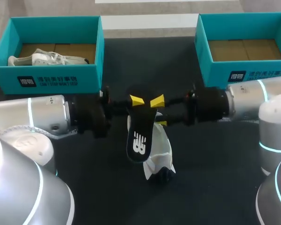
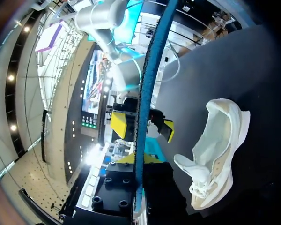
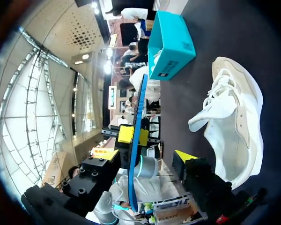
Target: Take the shoe out of the shoebox, open the shoe tongue, remove and reinsert the insole, then place the shoe into the shoebox
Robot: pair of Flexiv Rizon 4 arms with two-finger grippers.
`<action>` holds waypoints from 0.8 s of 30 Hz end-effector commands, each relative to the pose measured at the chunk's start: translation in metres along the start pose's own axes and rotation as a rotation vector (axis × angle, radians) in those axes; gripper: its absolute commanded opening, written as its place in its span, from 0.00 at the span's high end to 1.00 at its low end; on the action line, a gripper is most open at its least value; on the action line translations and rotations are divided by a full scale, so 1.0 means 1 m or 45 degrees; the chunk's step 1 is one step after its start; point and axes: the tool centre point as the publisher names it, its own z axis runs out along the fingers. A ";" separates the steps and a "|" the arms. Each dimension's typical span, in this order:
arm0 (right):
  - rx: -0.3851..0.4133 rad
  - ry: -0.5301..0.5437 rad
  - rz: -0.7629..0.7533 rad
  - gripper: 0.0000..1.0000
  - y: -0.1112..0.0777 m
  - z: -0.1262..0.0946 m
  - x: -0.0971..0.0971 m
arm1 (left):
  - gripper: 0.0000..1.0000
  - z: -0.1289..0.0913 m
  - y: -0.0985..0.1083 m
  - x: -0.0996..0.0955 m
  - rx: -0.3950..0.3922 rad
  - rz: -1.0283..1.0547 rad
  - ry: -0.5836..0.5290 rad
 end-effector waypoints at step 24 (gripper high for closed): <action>-0.161 -0.258 -0.408 0.00 -0.017 -0.045 0.004 | 1.00 -0.036 -0.025 -0.010 0.160 -0.391 -0.085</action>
